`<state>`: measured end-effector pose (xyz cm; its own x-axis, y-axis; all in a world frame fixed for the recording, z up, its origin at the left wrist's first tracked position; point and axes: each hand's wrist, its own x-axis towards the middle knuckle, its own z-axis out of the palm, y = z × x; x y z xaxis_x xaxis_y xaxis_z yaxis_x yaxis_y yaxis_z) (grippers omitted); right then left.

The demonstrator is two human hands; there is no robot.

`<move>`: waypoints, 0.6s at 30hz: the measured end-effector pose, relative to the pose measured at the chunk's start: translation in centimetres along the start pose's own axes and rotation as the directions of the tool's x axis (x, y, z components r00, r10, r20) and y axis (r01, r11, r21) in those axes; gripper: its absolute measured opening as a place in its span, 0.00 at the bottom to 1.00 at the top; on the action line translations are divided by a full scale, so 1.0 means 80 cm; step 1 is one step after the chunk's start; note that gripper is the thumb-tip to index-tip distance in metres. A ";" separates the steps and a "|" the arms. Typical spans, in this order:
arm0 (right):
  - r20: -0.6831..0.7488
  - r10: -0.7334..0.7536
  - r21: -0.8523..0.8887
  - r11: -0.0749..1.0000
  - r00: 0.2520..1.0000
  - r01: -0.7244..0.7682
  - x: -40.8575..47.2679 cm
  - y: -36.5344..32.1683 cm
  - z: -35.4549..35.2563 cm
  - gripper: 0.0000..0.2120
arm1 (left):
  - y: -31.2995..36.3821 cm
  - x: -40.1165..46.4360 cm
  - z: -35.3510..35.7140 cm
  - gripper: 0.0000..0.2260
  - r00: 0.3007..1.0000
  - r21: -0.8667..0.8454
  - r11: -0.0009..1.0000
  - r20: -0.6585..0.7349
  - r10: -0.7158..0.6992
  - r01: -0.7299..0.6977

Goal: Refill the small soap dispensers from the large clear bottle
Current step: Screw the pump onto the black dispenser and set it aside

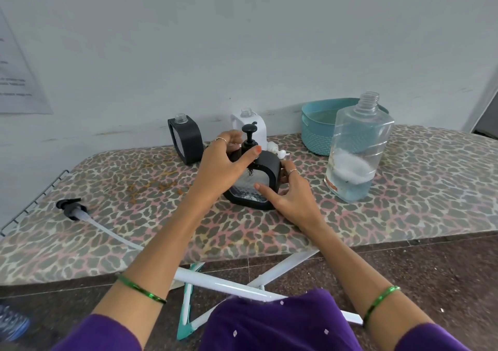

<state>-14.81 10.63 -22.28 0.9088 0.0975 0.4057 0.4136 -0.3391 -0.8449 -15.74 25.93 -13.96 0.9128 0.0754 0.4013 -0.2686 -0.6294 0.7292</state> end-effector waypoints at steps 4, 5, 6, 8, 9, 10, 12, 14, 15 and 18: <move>-0.003 -0.002 0.000 1.000 1.000 0.002 0.000 0.000 0.000 0.26 | 0.003 0.005 0.014 0.24 0.984 -0.014 0.997 -0.164 -0.076 0.074; -0.002 -0.002 0.001 1.000 1.000 0.002 0.000 0.000 0.000 0.26 | 0.003 0.005 0.018 0.23 0.979 0.002 0.997 -0.190 -0.073 0.074; -0.002 -0.004 0.002 1.000 1.000 0.004 0.000 0.001 0.000 0.25 | 0.002 0.005 0.021 0.23 0.976 0.013 0.997 -0.206 -0.070 0.074; -0.005 -0.009 0.001 1.000 1.000 0.009 0.000 0.002 0.001 0.26 | -0.001 0.004 0.023 0.20 0.977 0.022 0.997 -0.205 -0.063 0.069; -0.007 -0.009 -0.003 1.000 1.000 0.009 0.001 0.002 0.001 0.26 | -0.003 0.004 0.021 0.19 0.982 0.025 0.998 -0.183 -0.051 0.056; -0.007 -0.009 -0.006 1.000 1.000 0.009 0.001 0.002 0.001 0.26 | -0.004 0.004 0.018 0.17 0.989 0.028 0.999 -0.148 -0.030 0.035; -0.008 -0.013 -0.010 1.000 1.000 0.013 0.001 0.002 0.001 0.27 | -0.007 0.004 0.009 0.13 0.998 0.053 0.998 -0.061 0.020 -0.017; -0.011 -0.020 -0.018 1.000 1.000 0.020 0.001 0.002 0.001 0.27 | -0.008 0.004 -0.001 0.14 0.999 0.076 0.996 0.018 0.044 -0.045; -0.011 -0.022 -0.024 0.999 1.000 0.022 0.001 0.001 0.001 0.28 | -0.009 0.004 -0.005 0.14 0.998 0.069 0.996 0.042 0.044 -0.047; -0.012 -0.027 -0.032 0.999 1.000 0.026 0.001 0.001 0.001 0.29 | -0.008 0.002 -0.008 0.17 0.999 0.035 0.999 0.043 0.026 -0.028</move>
<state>-14.70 10.64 -22.36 0.8966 0.0954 0.4324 0.4355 -0.3658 -0.8225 -15.59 26.83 -13.97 0.9179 0.0253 0.3960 -0.2830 -0.6580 0.6978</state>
